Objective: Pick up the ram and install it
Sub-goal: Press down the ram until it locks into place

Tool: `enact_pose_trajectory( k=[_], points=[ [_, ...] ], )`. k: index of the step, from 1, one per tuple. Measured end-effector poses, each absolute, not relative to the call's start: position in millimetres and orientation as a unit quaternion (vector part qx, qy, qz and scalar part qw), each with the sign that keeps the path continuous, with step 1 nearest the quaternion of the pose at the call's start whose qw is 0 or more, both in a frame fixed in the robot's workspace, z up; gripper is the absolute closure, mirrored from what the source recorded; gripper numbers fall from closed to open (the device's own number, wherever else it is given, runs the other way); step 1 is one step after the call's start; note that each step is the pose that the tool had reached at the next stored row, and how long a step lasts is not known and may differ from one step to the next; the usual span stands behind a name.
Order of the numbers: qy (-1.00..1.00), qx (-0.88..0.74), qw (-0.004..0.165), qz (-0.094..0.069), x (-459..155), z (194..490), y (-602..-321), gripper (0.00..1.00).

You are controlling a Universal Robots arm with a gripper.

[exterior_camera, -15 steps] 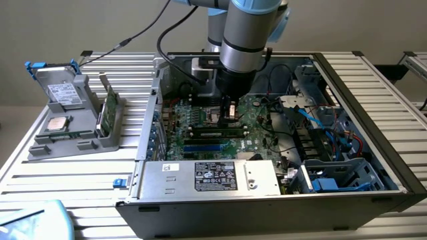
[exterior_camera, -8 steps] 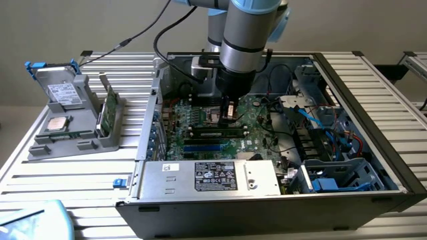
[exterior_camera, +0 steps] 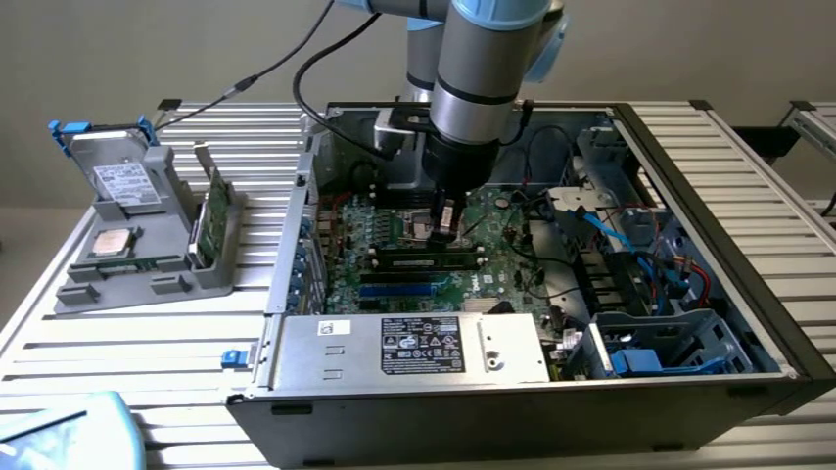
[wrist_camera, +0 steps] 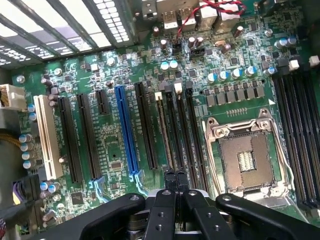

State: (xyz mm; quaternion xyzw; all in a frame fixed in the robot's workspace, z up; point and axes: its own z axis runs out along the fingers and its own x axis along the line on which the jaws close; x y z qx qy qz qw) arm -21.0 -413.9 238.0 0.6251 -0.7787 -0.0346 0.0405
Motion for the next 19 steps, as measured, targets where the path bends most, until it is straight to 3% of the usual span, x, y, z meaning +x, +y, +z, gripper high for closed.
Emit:
enact_pose_trajectory(
  k=[19],
  points=[
    [-0.863,0.502,0.035,-0.04,-21.0,233.3,-413.9,0.89]
  ],
)
